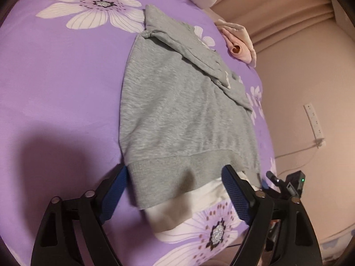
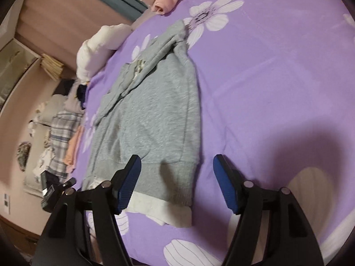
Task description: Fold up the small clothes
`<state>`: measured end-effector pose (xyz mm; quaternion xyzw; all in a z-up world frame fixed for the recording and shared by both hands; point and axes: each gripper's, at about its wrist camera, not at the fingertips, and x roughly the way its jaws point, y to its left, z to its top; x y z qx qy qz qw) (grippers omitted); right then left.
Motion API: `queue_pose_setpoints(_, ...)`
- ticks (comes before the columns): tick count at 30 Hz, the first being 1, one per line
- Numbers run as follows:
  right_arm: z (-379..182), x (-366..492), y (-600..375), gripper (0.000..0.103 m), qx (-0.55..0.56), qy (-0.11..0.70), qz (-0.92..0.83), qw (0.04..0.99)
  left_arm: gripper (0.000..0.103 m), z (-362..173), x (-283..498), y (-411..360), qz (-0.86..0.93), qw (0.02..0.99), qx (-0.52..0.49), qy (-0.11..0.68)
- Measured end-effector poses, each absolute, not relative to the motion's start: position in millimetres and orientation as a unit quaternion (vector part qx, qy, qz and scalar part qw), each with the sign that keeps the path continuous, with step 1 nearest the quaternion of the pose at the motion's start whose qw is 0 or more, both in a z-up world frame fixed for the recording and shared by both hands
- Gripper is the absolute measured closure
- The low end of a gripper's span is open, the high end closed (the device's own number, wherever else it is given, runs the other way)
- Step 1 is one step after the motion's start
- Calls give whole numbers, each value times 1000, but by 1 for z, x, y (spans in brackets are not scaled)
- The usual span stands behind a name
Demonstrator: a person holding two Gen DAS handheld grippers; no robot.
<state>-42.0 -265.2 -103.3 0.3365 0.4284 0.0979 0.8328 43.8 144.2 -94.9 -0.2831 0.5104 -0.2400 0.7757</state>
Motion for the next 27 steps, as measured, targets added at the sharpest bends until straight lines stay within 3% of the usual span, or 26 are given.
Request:
queue_pose_setpoints(3,-105,-34,-262,35,359,424,120,822,6,-95,49,140,-253,772,-294,504)
queue_pose_setpoints(15,-105,23,-248,35,354,429,138,820,6,-97,96,114,-280,745,-325,510)
queue_pose_setpoints(27,-105,-7,-244,38,349,434,161,815,6,-93,50,113,-300,747,-301,510)
